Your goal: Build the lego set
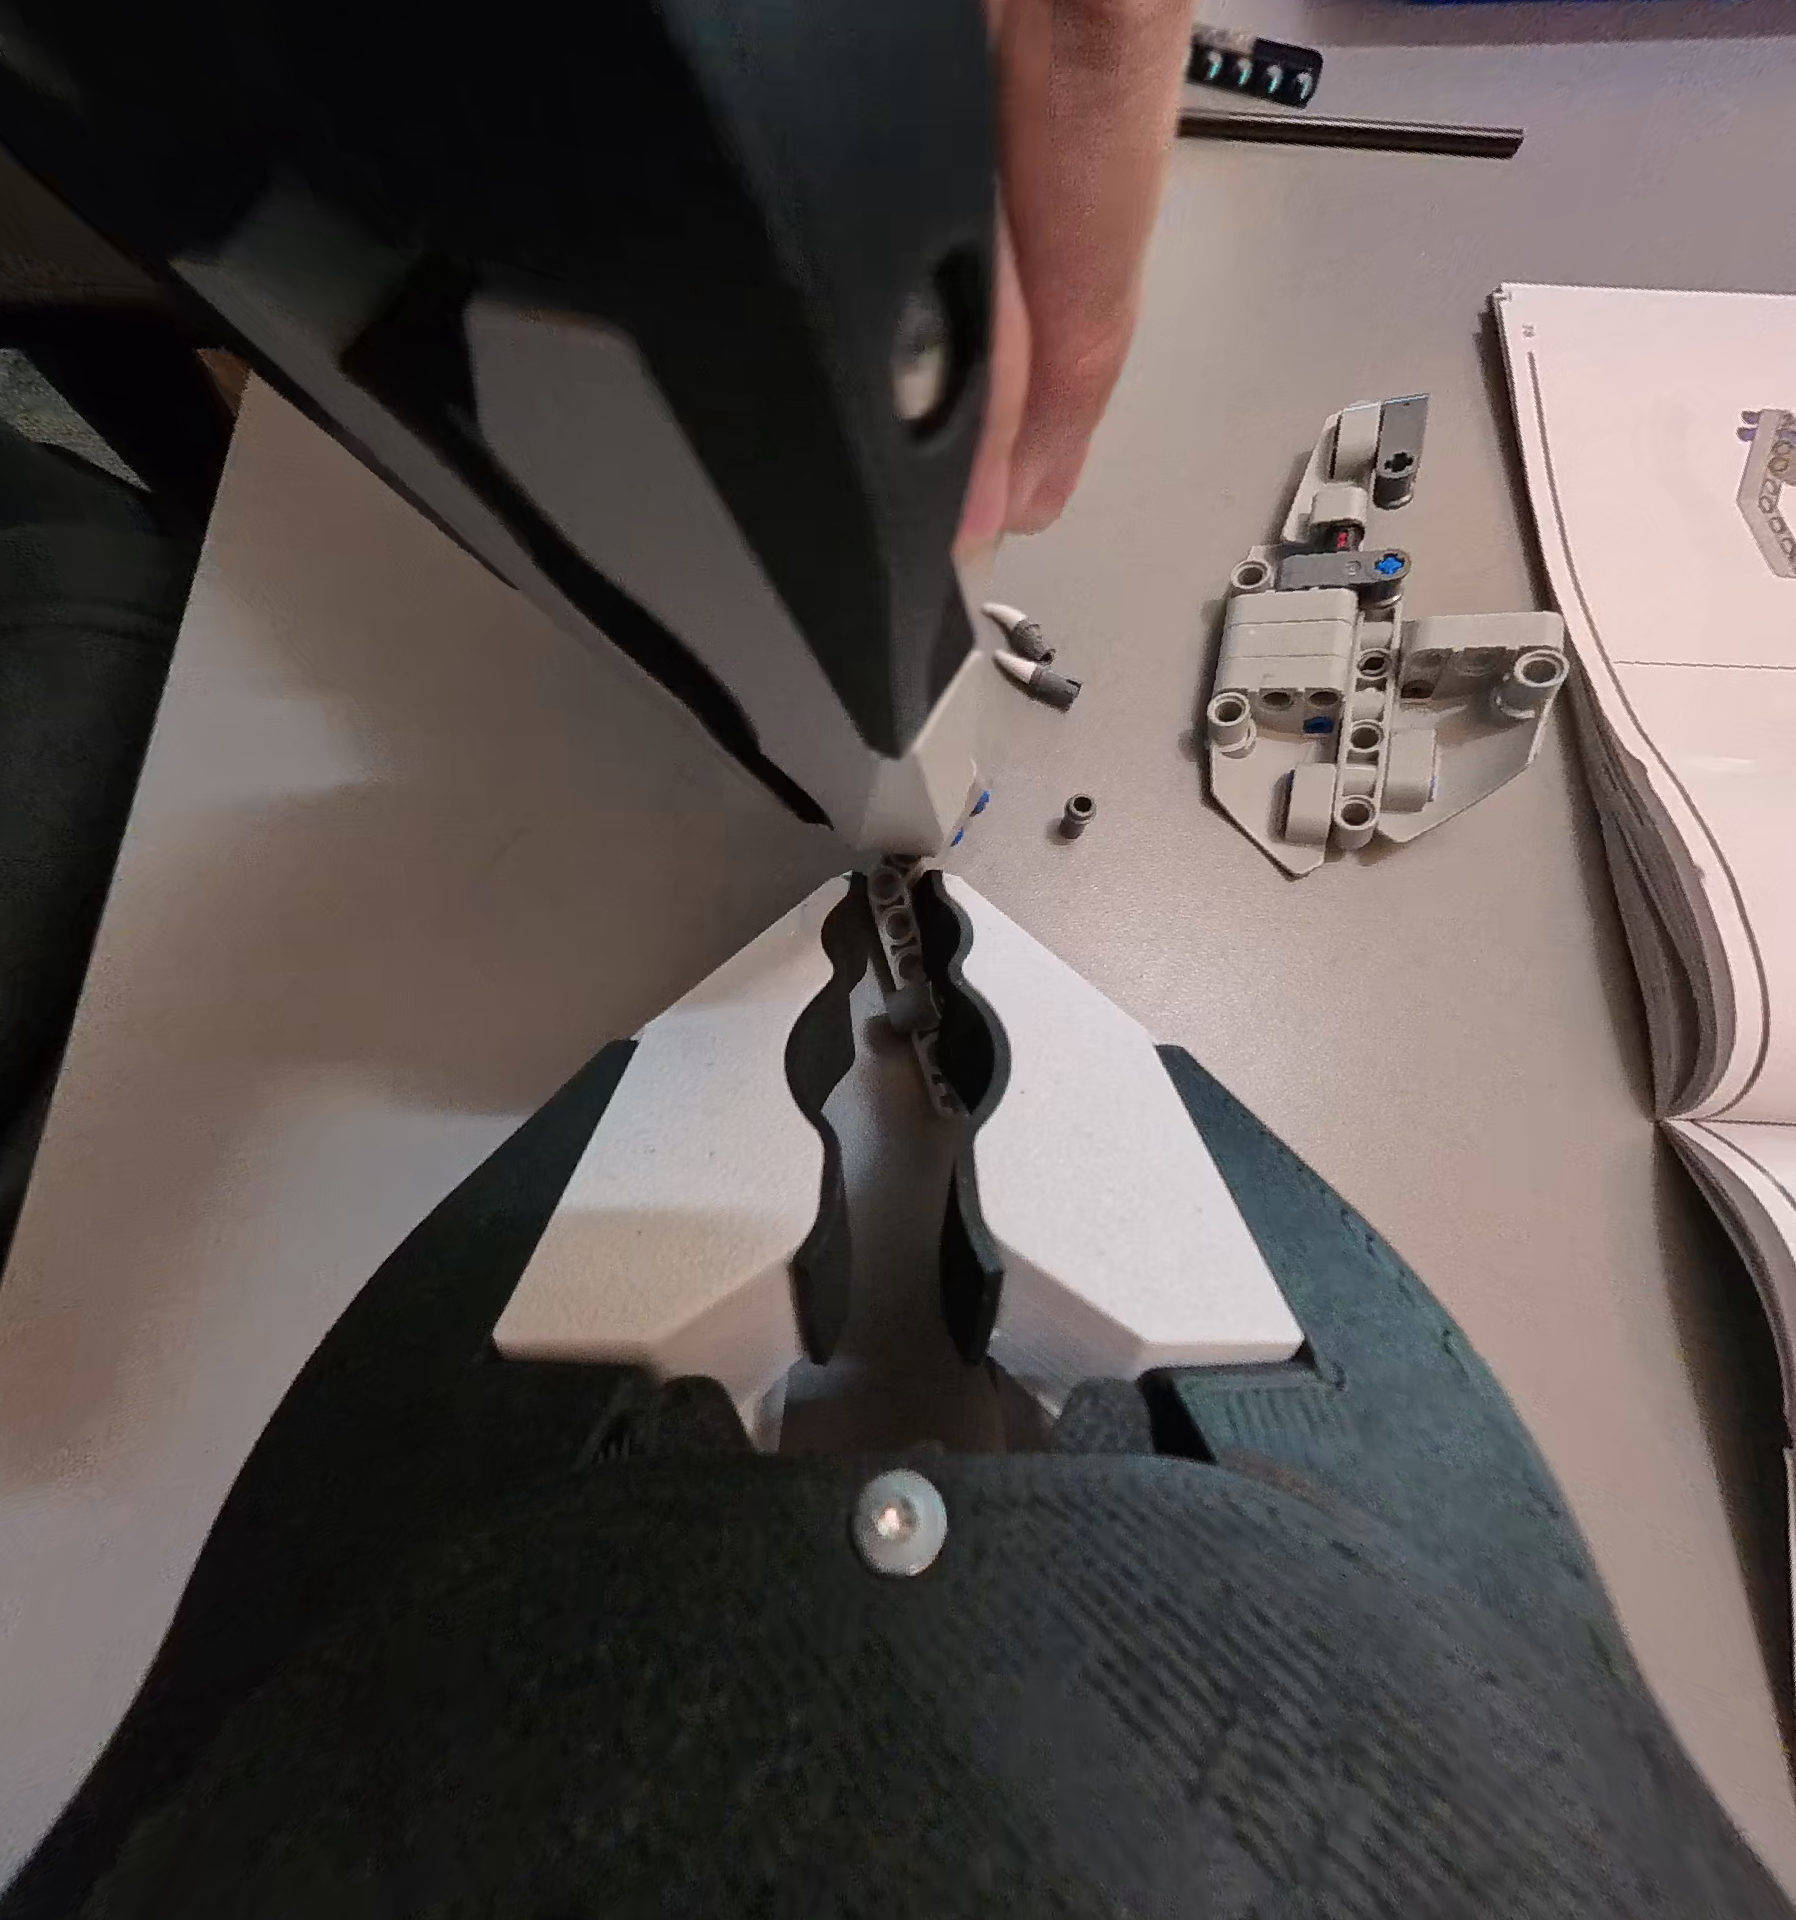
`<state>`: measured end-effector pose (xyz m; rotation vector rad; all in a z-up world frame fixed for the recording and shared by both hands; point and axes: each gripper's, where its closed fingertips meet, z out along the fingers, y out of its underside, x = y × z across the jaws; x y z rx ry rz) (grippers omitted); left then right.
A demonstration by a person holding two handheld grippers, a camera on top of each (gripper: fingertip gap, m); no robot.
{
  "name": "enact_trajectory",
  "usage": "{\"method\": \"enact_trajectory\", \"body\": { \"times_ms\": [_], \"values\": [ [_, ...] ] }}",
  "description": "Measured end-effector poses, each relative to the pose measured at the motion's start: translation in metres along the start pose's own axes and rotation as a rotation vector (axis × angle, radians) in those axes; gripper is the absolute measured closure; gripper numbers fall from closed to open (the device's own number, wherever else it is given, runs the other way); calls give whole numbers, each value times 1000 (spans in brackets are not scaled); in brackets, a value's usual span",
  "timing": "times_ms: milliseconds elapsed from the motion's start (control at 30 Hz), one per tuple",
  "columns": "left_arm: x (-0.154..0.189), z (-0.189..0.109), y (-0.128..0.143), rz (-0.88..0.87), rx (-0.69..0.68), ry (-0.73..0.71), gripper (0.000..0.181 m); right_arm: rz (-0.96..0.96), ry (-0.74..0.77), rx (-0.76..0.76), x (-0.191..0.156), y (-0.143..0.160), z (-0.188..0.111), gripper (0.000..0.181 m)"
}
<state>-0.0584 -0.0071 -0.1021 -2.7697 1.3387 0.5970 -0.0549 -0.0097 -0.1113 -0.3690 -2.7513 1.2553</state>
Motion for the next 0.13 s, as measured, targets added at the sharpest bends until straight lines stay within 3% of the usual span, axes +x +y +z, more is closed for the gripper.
{"method": "enact_trajectory", "body": {
  "times_ms": [33,133],
  "values": [
    [0,0,0,37,-17,-26,177,1,0,0,0,0,0,172],
    [-1,-1,-2,157,-69,-101,178,3,0,0,0,0,0,172]
  ]
}}
